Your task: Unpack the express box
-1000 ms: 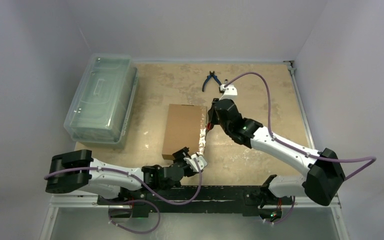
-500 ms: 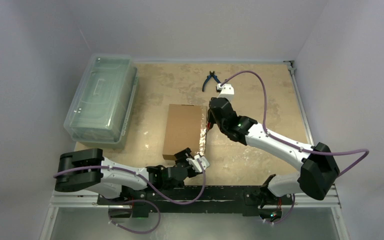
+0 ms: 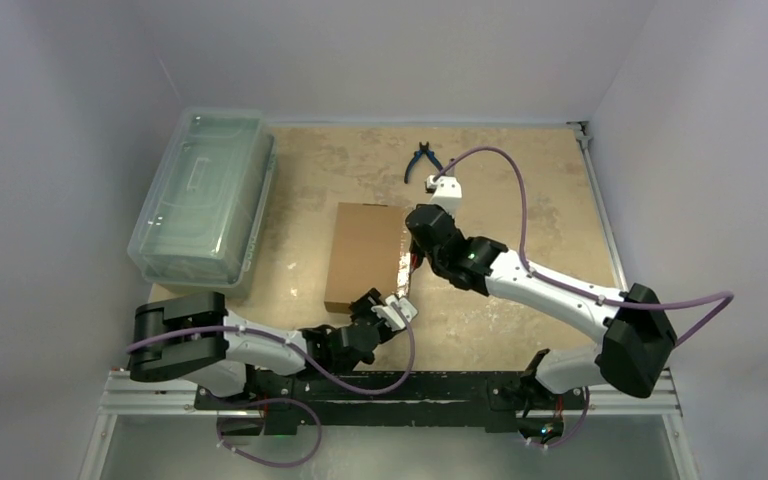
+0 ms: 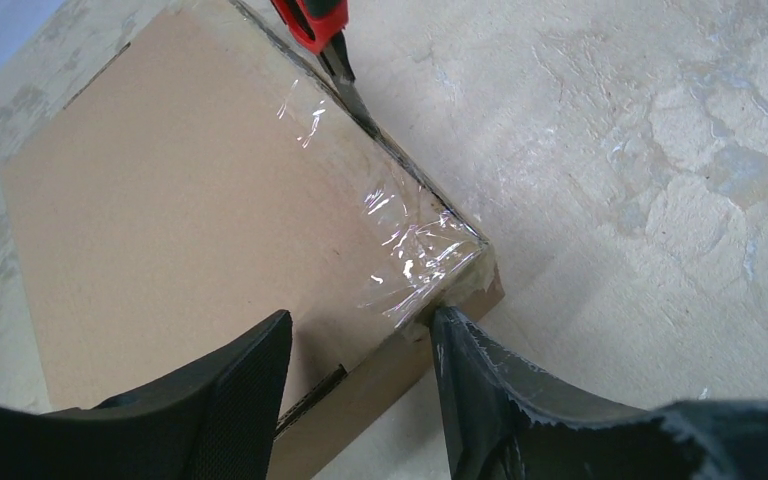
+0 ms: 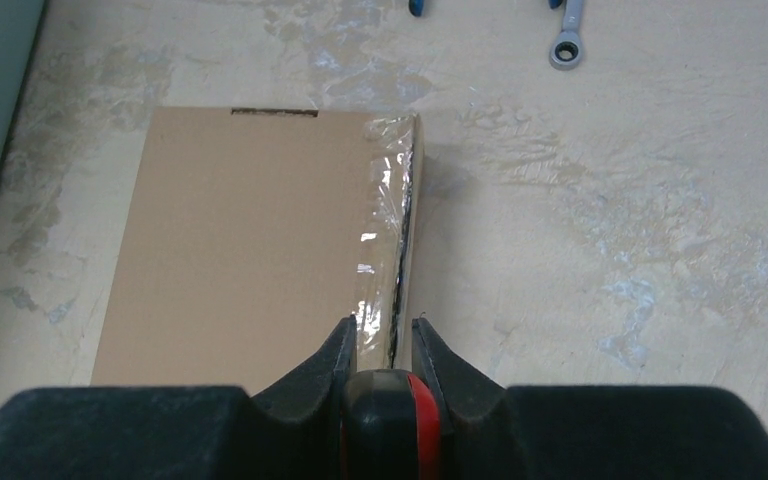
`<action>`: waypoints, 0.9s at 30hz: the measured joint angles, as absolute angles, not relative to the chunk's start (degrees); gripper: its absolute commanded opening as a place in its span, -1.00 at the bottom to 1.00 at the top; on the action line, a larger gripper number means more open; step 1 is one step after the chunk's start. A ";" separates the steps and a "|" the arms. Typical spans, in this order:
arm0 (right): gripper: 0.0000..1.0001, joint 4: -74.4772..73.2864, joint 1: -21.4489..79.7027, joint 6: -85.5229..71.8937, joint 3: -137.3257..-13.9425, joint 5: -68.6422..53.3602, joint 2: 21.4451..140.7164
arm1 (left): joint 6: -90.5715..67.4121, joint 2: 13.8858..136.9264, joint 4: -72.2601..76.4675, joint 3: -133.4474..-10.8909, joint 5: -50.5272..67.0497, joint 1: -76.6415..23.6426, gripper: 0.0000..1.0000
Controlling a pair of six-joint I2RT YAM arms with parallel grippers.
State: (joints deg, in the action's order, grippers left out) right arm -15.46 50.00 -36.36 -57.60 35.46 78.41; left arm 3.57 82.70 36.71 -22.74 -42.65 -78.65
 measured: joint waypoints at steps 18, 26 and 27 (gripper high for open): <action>-1.00 -19.97 56.42 -42.81 -53.93 41.28 73.89 | -0.62 87.42 39.38 -26.02 -41.98 -76.38 -0.10; -1.00 -20.64 59.64 -45.84 -51.72 44.45 72.86 | -2.26 88.01 39.83 -26.48 -41.98 -75.70 -0.13; -1.00 -20.69 60.23 -46.17 -51.31 44.84 72.69 | -2.44 88.01 39.86 -26.48 -41.98 -75.68 -0.13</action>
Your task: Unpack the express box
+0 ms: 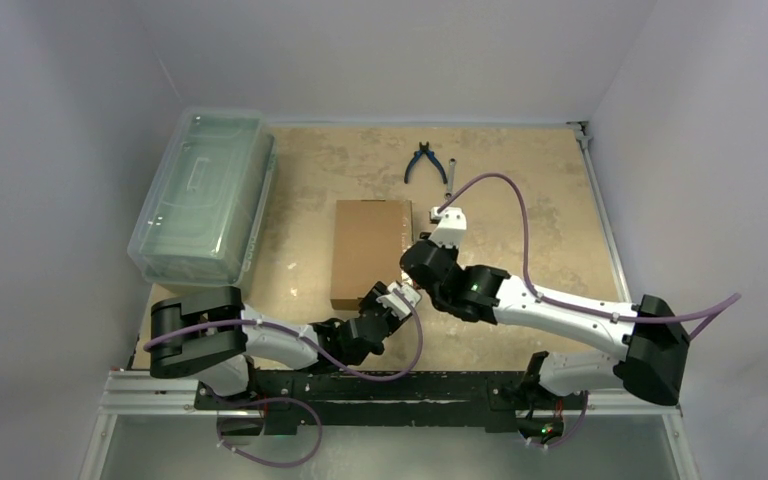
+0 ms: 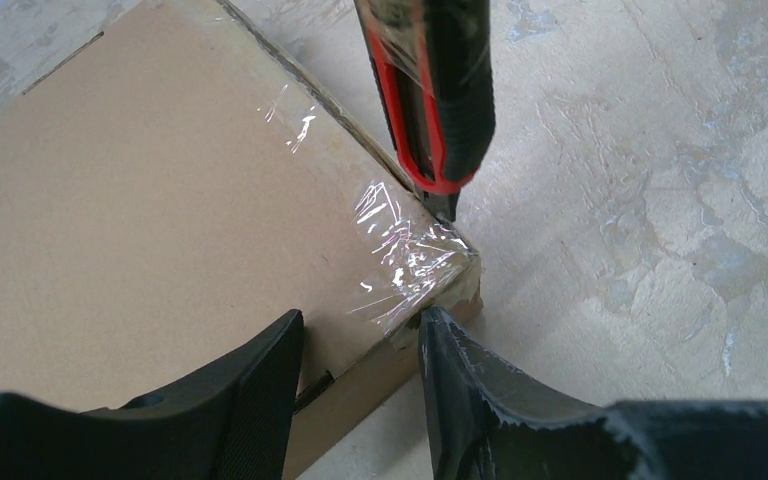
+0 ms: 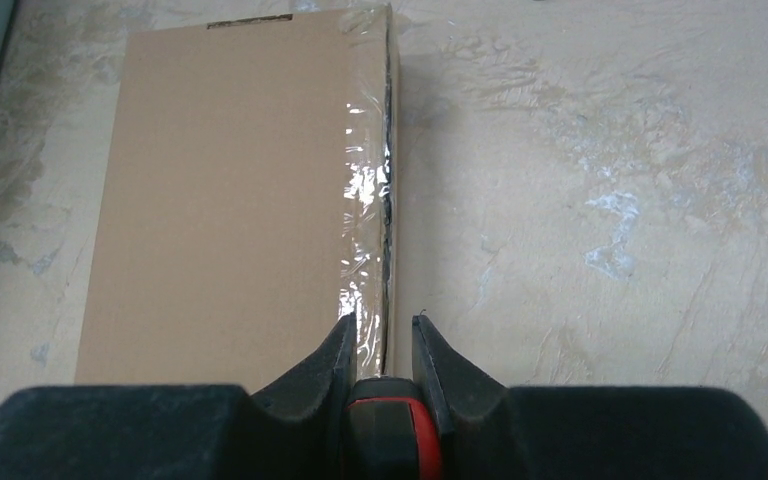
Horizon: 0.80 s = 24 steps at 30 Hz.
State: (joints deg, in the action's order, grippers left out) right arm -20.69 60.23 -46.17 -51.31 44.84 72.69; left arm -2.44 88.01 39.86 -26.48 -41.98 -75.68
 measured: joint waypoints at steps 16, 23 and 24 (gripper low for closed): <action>-1.00 -25.74 68.14 -56.80 -49.43 55.88 71.66 | -3.92 88.20 41.47 -26.46 -41.01 -75.66 -0.07; -1.00 -25.78 68.99 -55.44 -49.52 55.83 71.42 | -5.50 86.59 40.95 -25.78 -38.33 -75.64 0.03; -1.00 -25.67 69.12 -54.70 -49.54 55.53 71.26 | -5.85 85.84 40.51 -25.43 -37.93 -75.53 0.05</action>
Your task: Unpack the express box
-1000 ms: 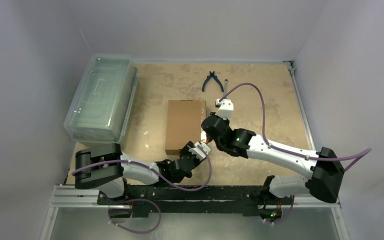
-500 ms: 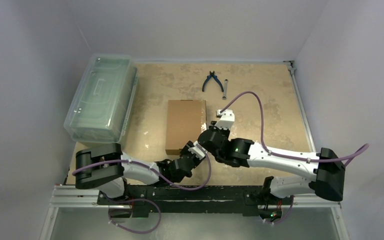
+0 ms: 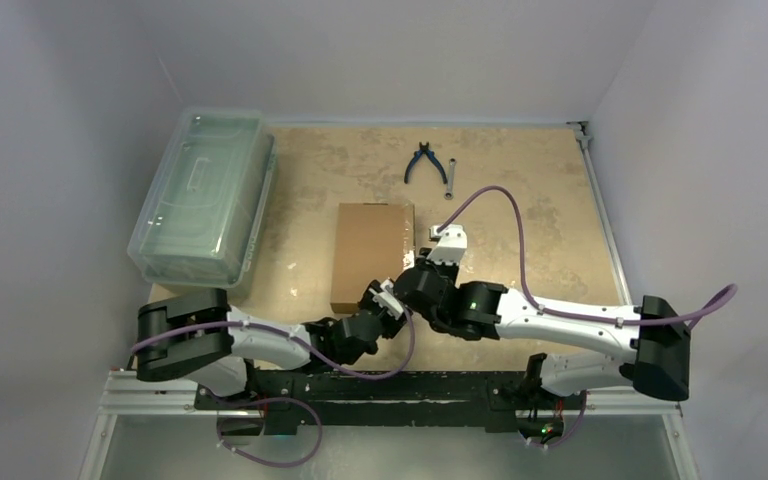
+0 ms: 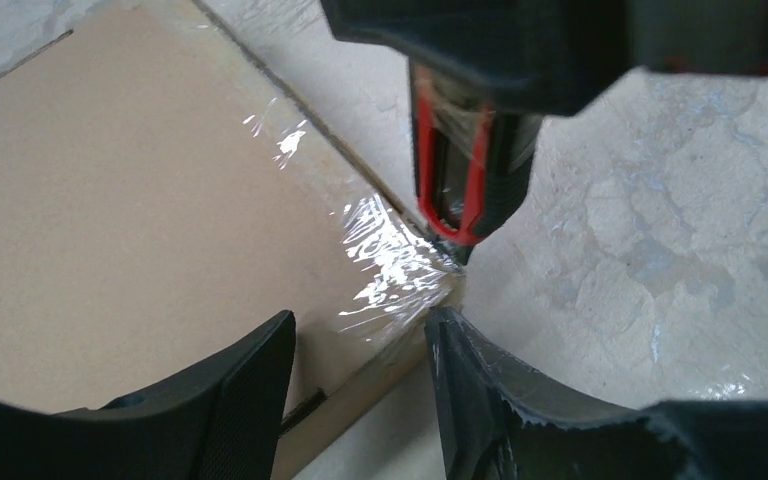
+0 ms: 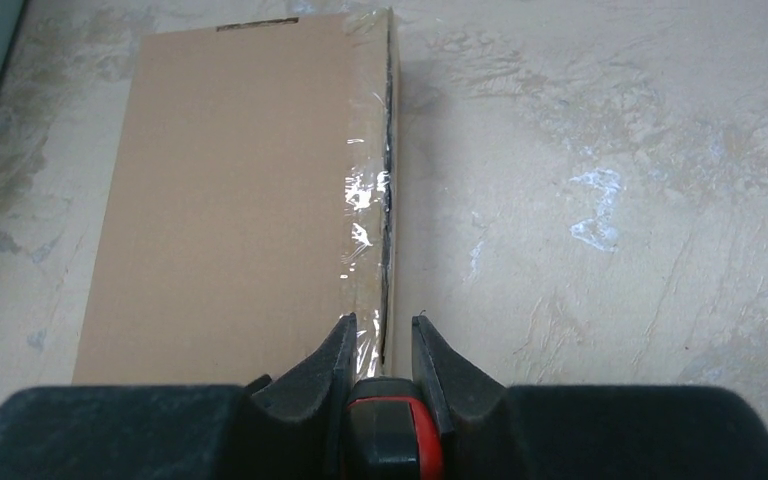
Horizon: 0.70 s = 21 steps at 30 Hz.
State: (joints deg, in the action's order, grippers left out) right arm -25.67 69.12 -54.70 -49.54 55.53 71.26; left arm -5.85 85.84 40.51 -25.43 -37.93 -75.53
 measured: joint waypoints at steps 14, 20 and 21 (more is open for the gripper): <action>-1.00 -24.21 64.42 -41.10 -55.96 51.00 68.82 | -14.61 67.46 21.10 -24.64 -27.66 -74.28 0.37; -1.00 -23.49 63.02 -38.30 -56.71 49.69 68.38 | -18.59 64.86 8.32 -30.79 -24.73 -74.28 0.44; -1.00 -23.55 62.98 -38.02 -56.93 49.52 68.38 | -19.27 64.86 5.69 -32.71 -24.84 -74.28 0.46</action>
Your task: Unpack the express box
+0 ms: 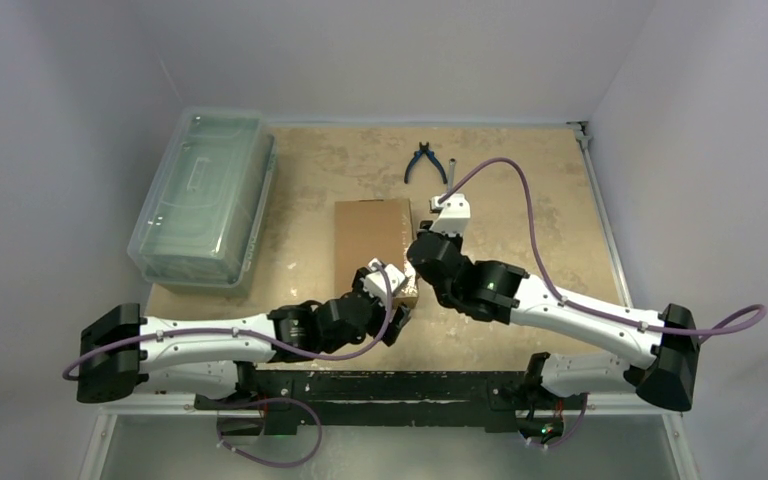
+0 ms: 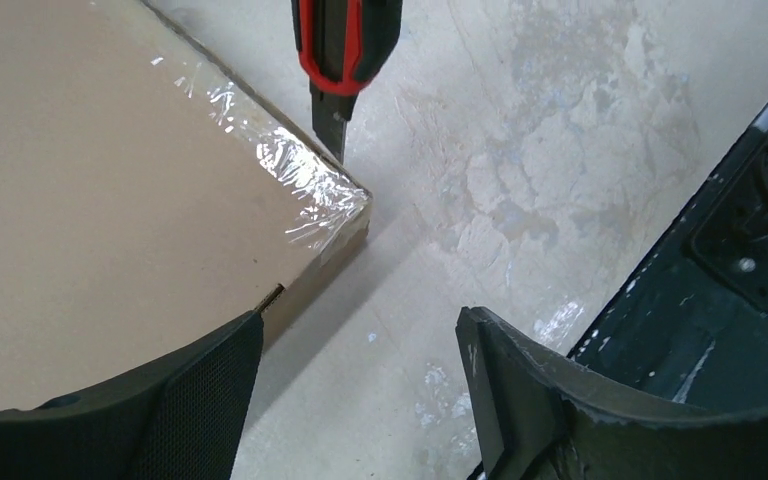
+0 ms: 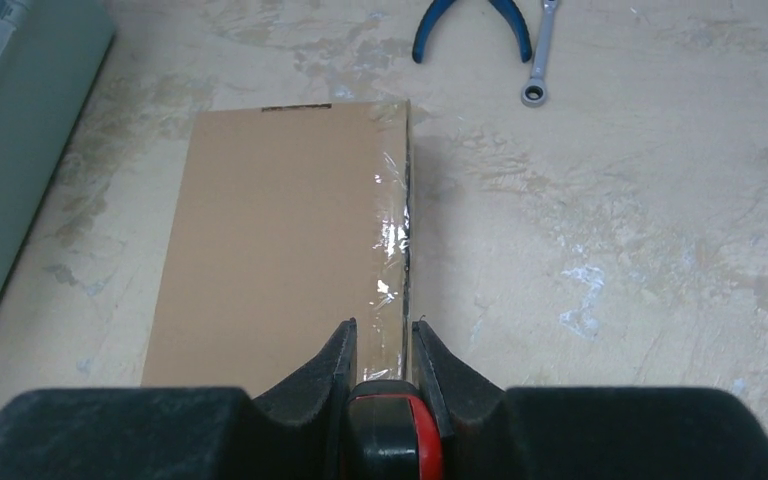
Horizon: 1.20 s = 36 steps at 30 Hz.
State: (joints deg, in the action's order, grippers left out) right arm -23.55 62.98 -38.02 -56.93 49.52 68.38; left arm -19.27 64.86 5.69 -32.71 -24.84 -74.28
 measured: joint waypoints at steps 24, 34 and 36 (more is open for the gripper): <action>-1.00 -23.81 31.64 -24.45 -52.42 13.78 66.46 | -38.02 68.75 -14.74 -44.56 -2.79 -34.11 0.60; -1.00 -19.77 26.52 -19.97 -48.84 -4.38 70.87 | -40.49 72.93 -13.04 -43.86 4.69 -29.67 0.50; -1.00 -16.78 26.63 -19.86 -45.89 -7.31 69.36 | -40.45 73.78 -11.97 -43.38 6.15 -29.65 0.50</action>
